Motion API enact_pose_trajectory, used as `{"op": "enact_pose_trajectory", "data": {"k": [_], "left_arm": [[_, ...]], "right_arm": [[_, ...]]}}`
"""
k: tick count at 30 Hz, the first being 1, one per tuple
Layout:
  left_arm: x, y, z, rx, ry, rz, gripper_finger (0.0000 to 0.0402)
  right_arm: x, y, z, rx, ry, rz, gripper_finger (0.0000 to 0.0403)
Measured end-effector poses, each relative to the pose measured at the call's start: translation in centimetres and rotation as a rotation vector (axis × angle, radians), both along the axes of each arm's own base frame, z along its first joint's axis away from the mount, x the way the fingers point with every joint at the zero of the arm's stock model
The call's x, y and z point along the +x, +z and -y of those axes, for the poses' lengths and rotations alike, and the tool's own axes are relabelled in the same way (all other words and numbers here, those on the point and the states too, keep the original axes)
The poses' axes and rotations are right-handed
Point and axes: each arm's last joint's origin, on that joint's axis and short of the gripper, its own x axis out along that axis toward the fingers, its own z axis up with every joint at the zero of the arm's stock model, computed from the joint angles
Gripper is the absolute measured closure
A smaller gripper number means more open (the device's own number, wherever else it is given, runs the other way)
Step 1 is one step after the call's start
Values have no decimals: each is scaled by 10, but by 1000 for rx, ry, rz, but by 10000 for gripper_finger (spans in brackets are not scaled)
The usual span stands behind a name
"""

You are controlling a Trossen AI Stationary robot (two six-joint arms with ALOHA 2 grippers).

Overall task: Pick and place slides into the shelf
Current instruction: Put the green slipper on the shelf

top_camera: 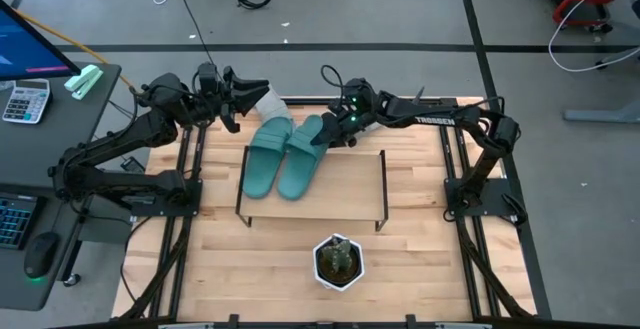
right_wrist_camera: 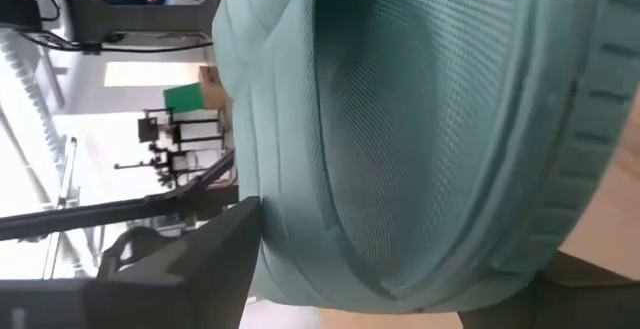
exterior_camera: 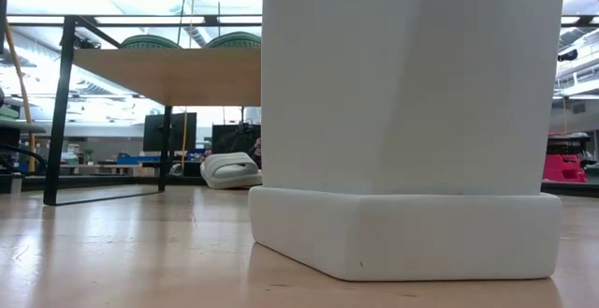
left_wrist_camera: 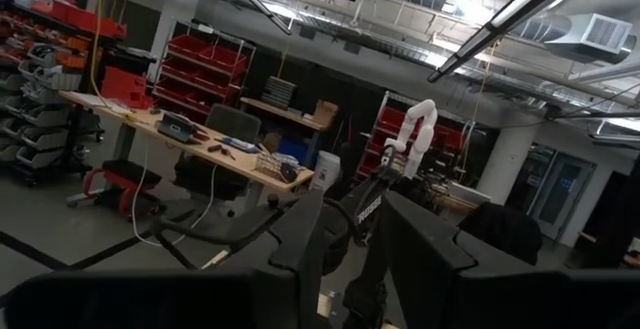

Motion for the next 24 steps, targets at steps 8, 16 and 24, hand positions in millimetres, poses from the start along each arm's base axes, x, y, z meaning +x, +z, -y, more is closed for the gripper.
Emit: {"op": "enact_pose_trajectory", "data": {"k": [8, 16, 24], "left_arm": [[0, 0, 0, 0, 0, 1, 294], [0, 0, 0, -4, -1, 1, 294], [0, 0, 0, -3, -1, 1, 294]], "right_arm": [[2, -1, -5, -27, -3, -5, 85], [3, -2, -3, -52, -67, -29, 74], [2, -5, -6, -58, -94, -75, 88]]}}
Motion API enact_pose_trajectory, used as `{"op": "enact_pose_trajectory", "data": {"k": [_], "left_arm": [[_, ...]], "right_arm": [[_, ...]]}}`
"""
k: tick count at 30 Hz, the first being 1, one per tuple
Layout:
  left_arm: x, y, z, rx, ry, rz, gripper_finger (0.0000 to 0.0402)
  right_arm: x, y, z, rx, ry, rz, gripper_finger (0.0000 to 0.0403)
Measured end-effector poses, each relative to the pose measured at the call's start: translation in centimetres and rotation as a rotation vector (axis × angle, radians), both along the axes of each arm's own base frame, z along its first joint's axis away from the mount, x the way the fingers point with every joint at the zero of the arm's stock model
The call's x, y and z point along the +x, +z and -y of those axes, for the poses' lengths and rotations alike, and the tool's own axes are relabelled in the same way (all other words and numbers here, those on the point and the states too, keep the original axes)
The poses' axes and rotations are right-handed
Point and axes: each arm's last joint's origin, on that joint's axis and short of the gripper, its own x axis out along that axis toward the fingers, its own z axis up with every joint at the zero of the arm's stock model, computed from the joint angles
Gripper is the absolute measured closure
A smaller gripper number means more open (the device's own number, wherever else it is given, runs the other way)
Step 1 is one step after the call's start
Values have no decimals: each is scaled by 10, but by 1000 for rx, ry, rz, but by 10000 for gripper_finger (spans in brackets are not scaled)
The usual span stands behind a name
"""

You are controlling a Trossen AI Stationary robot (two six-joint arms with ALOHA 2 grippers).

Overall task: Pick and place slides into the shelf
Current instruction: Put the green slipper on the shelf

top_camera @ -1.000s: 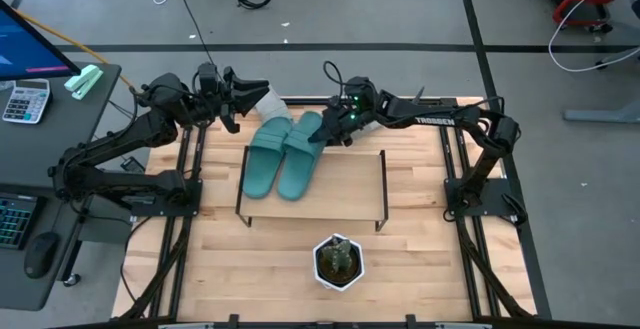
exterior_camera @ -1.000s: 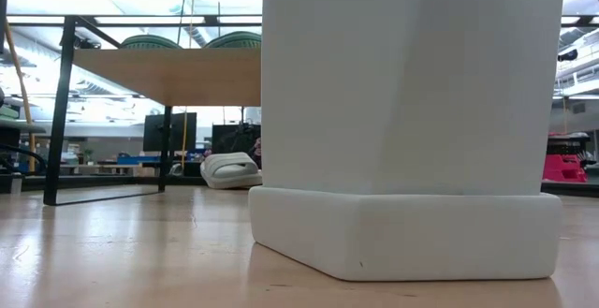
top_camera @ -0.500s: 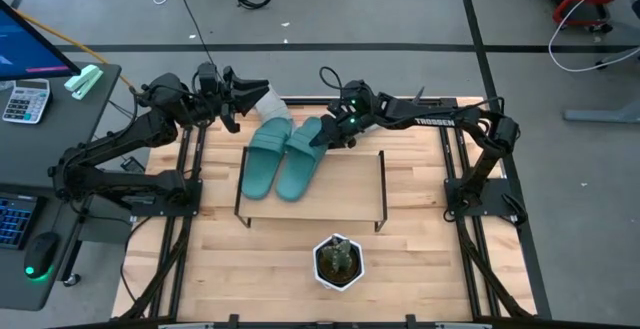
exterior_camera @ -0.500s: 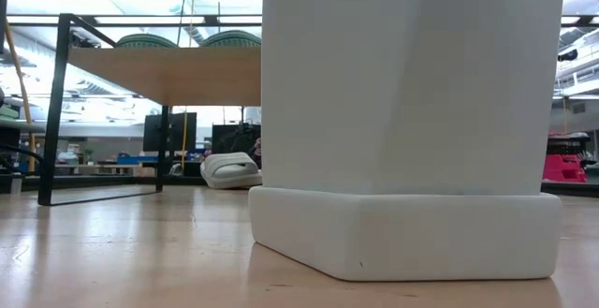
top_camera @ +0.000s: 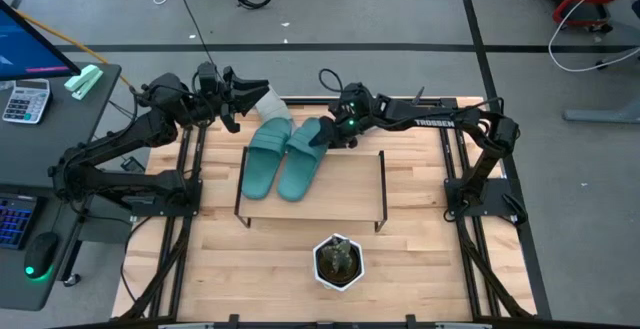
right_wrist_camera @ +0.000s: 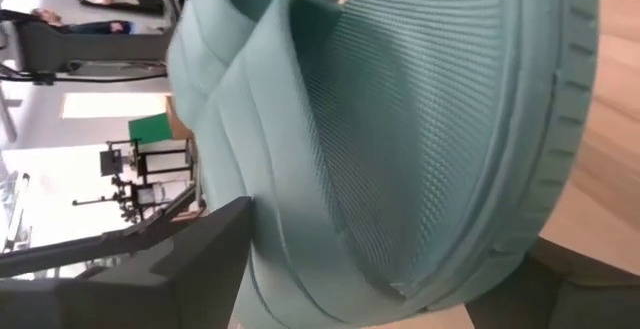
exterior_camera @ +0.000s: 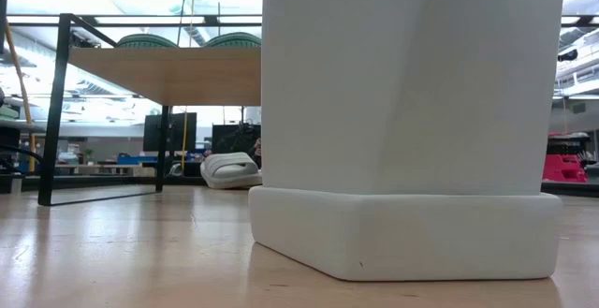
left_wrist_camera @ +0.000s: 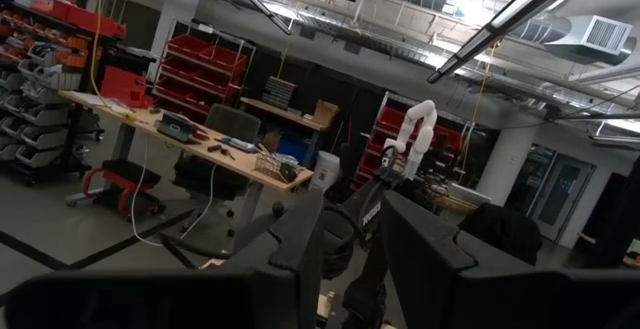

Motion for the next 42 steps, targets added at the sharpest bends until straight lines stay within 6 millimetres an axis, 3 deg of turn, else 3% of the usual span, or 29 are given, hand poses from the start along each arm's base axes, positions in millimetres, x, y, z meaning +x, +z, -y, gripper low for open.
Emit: {"op": "enact_pose_trajectory", "data": {"k": [27, 37, 42], "left_arm": [[0, 0, 0, 3, 1, -1, 294], [0, 0, 0, 18, 5, -5, 294], [0, 0, 0, 18, 5, -5, 294]], "right_arm": [[0, -2, -3, -18, -41, -60, 89], [-2, 2, -4, -14, -34, -53, 14], [-2, 2, -4, -19, -36, -55, 8]]}}
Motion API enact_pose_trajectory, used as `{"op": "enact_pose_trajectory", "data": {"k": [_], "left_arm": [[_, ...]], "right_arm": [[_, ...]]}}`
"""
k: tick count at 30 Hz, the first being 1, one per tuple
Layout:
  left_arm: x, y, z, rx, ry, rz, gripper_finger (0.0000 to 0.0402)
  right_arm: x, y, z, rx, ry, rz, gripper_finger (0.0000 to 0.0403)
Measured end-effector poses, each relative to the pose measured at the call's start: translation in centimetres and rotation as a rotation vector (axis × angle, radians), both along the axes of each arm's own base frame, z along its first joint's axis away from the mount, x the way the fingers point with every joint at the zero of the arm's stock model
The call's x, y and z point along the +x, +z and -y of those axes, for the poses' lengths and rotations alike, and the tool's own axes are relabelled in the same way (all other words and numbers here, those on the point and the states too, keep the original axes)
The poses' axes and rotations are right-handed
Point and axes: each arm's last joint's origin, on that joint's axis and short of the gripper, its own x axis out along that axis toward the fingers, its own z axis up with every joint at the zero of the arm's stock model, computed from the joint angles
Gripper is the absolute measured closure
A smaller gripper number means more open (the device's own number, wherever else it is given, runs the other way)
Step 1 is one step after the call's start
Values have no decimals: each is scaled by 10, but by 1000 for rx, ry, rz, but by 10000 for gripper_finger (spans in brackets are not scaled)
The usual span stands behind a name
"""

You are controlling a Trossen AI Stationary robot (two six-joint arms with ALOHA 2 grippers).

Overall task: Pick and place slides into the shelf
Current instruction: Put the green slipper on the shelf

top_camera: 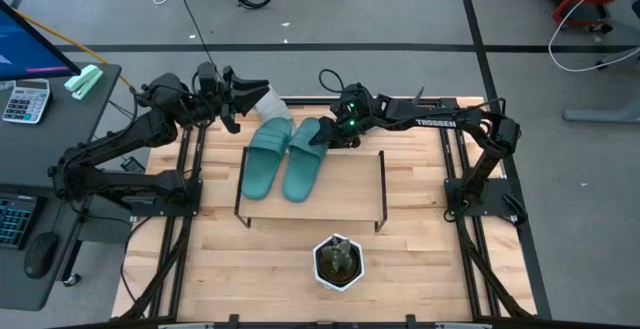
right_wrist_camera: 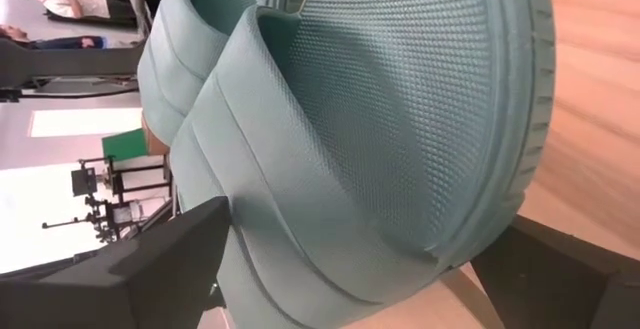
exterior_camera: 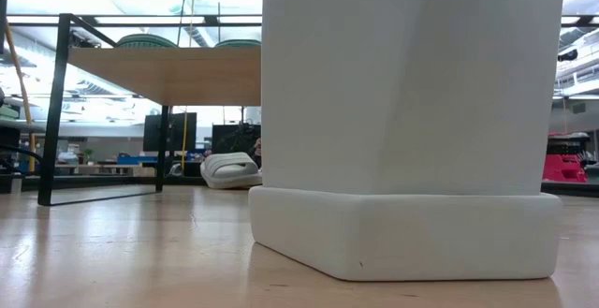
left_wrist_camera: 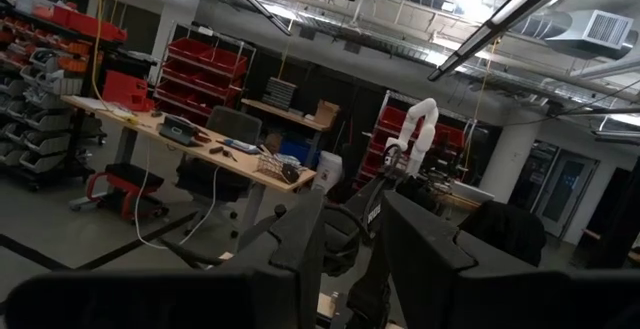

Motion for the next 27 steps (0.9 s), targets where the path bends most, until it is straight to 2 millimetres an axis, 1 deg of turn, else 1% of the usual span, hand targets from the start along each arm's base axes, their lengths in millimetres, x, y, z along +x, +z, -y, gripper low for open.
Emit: {"op": "enact_pose_trajectory", "data": {"k": [8, 18, 27], "left_arm": [[0, 0, 0, 1, 0, 0, 294], [0, 0, 0, 2, 1, 0, 294], [0, 0, 0, 3, 1, -1, 294]], "right_arm": [[0, 0, 0, 1, -3, 1, 6], [-3, 8, -1, 13, -3, 17, 3], [-5, 5, 0, -3, -12, -15, 3]]}}
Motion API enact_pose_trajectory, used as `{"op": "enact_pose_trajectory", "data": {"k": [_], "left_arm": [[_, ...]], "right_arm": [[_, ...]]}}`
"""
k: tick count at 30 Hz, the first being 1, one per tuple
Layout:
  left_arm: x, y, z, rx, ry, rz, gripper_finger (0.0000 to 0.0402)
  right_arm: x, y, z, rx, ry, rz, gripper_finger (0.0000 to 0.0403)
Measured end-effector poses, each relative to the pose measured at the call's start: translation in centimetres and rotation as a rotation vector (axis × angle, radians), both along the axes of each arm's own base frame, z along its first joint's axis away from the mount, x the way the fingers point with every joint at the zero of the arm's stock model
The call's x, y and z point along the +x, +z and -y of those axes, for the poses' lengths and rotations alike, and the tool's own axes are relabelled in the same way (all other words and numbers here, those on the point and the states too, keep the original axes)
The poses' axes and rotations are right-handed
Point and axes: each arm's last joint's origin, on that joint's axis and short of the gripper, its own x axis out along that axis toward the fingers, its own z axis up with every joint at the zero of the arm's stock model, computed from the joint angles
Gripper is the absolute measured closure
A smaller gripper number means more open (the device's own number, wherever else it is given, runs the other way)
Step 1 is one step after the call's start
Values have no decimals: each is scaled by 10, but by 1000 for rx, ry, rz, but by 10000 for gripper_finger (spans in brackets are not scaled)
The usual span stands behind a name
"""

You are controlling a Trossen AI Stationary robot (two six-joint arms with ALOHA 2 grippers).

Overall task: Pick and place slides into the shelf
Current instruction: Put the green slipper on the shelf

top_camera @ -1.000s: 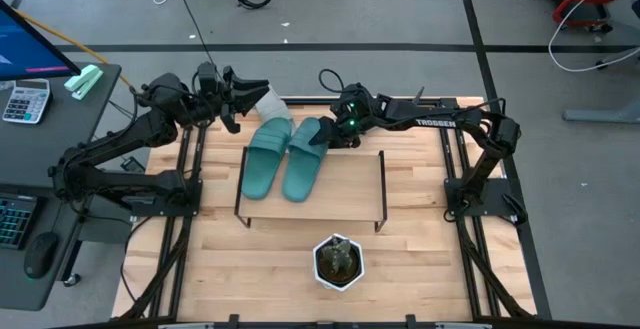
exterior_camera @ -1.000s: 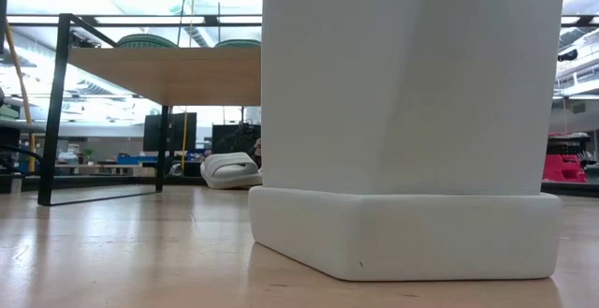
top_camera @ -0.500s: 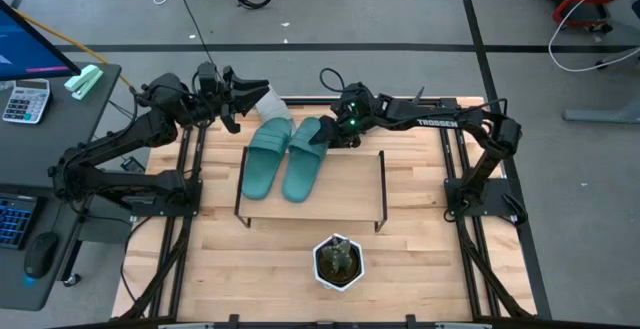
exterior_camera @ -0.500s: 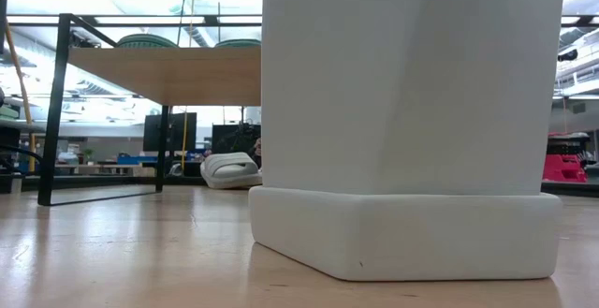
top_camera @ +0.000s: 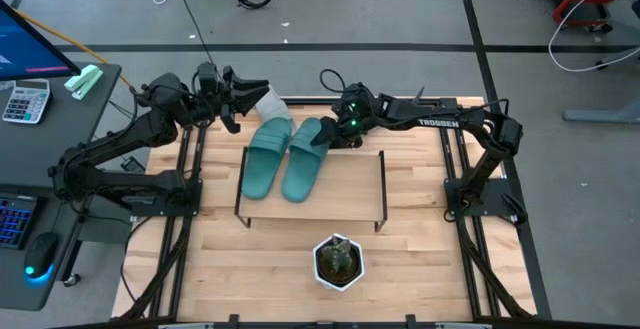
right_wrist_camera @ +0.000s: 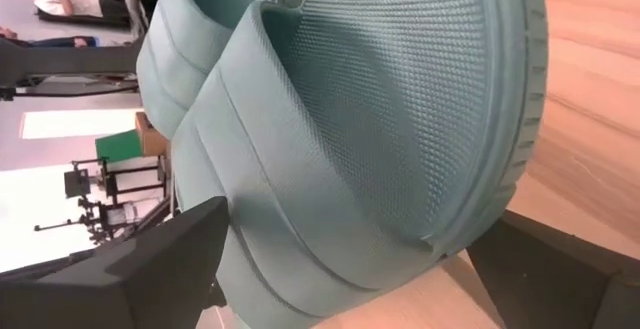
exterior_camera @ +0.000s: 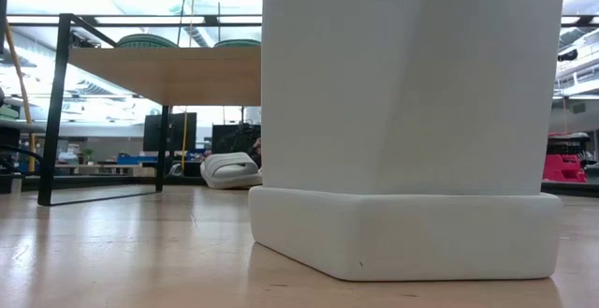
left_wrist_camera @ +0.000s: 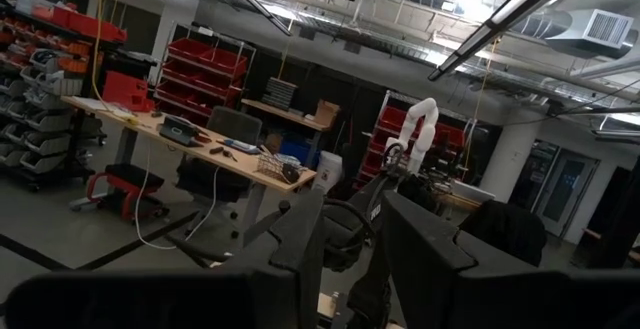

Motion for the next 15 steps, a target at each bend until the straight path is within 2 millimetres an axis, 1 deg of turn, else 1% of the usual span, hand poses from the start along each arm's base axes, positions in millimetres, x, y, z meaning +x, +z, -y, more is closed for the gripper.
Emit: {"op": "enact_pose_trajectory", "data": {"k": [9, 15], "left_arm": [[0, 0, 0, 0, 0, 0, 294], [0, 0, 0, 0, 0, 0, 294]], "right_arm": [[-2, 0, 2, 49, 25, 9, 4], [-3, 0, 5, 50, -13, -5, 4]]}}
